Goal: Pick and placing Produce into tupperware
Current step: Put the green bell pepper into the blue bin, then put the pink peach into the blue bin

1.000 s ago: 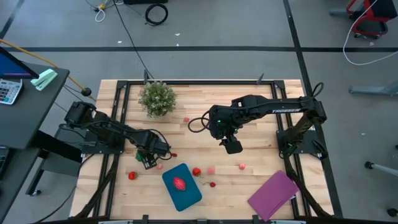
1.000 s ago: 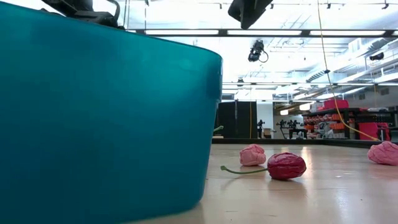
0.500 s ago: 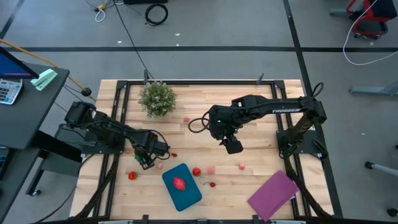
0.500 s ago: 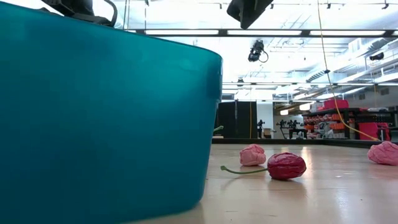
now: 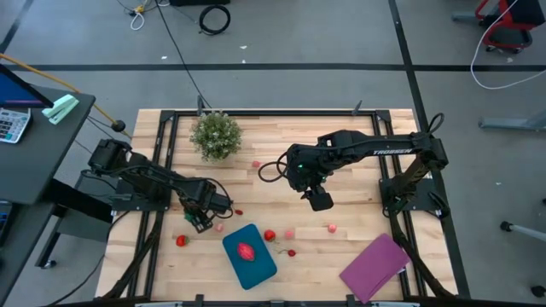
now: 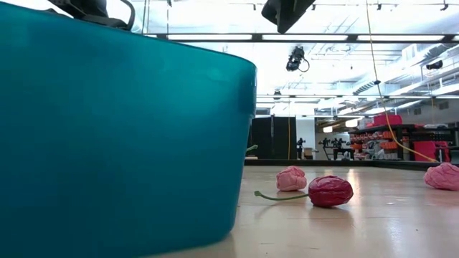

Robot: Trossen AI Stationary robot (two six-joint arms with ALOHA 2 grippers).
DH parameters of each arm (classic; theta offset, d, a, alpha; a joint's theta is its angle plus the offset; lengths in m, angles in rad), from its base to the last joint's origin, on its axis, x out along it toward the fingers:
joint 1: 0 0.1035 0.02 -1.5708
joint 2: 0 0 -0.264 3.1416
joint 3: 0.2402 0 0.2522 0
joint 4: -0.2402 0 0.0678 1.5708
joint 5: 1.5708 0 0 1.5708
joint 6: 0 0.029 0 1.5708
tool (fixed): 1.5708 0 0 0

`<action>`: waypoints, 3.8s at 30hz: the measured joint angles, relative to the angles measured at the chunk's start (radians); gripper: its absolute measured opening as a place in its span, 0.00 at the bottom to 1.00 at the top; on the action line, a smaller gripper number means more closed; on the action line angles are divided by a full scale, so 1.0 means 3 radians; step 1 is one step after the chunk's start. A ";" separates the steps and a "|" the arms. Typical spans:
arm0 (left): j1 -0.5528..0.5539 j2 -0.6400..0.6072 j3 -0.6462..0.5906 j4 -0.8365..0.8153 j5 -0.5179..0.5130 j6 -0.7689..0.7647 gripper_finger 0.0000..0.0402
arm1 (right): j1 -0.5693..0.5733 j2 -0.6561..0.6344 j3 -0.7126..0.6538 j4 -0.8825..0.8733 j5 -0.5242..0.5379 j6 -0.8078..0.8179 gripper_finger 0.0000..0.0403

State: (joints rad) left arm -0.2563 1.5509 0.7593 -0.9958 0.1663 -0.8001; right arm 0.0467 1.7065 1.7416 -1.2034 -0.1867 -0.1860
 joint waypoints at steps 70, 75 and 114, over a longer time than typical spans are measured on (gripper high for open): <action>-0.0251 0.1047 0.2069 0.0706 -0.0028 0.1121 0.65 | 0.0000 0.0001 -0.0004 -0.0361 0.0160 0.0009 0.55; -0.0249 0.1047 0.1970 0.0831 -0.0031 0.1138 0.71 | 0.0000 0.0001 -0.0003 -0.0361 0.0160 0.0009 0.55; 0.0103 -0.0179 0.2956 -0.1918 -0.1723 0.0610 0.64 | -0.0790 0.0229 -0.2176 0.4039 -0.0066 0.0357 0.52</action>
State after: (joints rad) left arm -0.2253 1.4970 1.6463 -1.5711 -0.3508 -0.6172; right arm -0.1903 1.7753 1.0889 0.0082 -0.2066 -0.0790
